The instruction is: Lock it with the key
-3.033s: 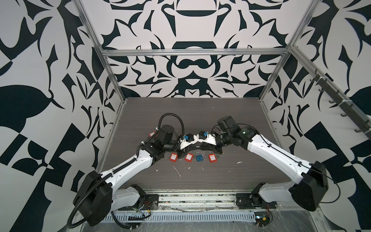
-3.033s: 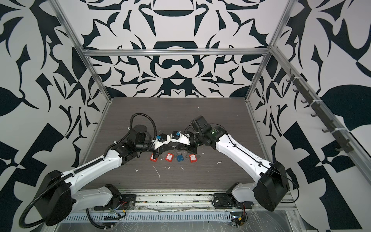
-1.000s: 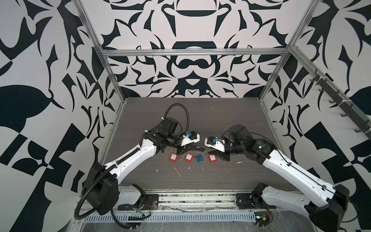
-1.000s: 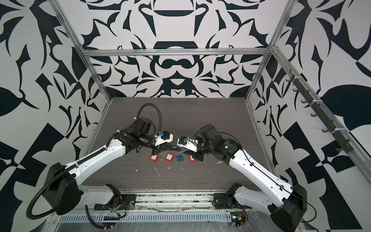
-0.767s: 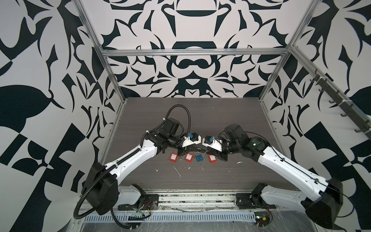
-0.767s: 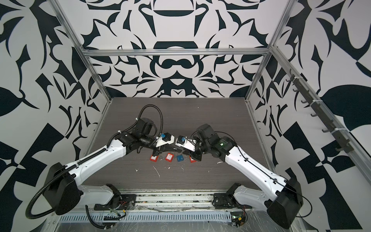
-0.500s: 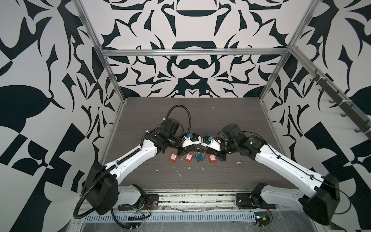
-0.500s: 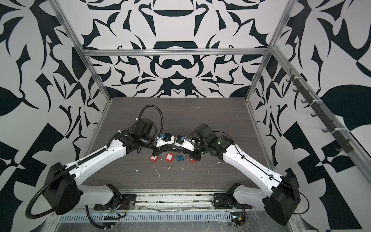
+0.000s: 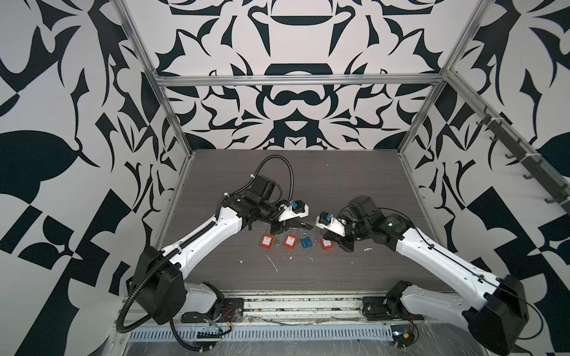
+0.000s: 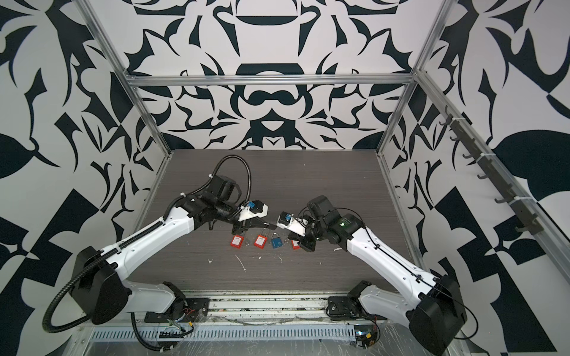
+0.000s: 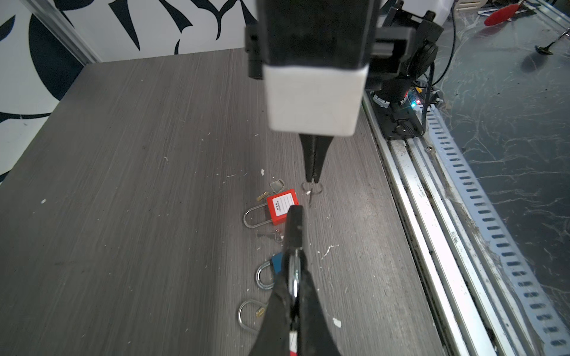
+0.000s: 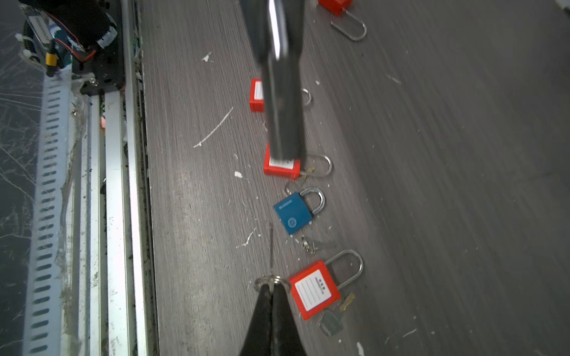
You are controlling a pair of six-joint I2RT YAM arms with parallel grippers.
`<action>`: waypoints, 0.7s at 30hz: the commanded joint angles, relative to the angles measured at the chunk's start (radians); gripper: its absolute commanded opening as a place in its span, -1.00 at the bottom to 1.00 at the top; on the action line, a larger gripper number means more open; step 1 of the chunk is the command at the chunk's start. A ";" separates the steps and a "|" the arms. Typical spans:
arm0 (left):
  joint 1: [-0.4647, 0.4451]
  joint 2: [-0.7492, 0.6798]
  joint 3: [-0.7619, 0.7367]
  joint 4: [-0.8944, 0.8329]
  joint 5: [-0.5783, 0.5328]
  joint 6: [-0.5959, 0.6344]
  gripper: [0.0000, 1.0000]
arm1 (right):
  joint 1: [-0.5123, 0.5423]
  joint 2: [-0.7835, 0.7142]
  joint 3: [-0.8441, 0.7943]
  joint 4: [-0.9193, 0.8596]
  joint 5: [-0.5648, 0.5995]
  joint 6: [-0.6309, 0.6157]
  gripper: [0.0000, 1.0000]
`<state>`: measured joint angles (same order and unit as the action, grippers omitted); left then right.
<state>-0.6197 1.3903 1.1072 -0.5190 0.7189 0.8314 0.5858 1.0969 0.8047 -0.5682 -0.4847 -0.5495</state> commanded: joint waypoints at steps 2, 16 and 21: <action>0.017 0.069 0.091 -0.146 0.024 0.096 -1.00 | -0.036 -0.042 -0.020 -0.006 -0.014 0.019 -1.00; -0.012 0.470 0.502 -0.606 -0.139 0.134 -1.00 | -0.078 -0.118 -0.010 0.017 0.294 0.443 -1.00; -0.056 0.621 0.648 -0.651 -0.183 0.091 -1.00 | -0.079 -0.160 -0.044 0.046 0.356 0.519 -1.00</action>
<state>-0.6518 1.9610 1.6852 -1.0649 0.5575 0.9337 0.5102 0.9638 0.7723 -0.5636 -0.1955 -0.1310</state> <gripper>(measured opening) 0.065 0.052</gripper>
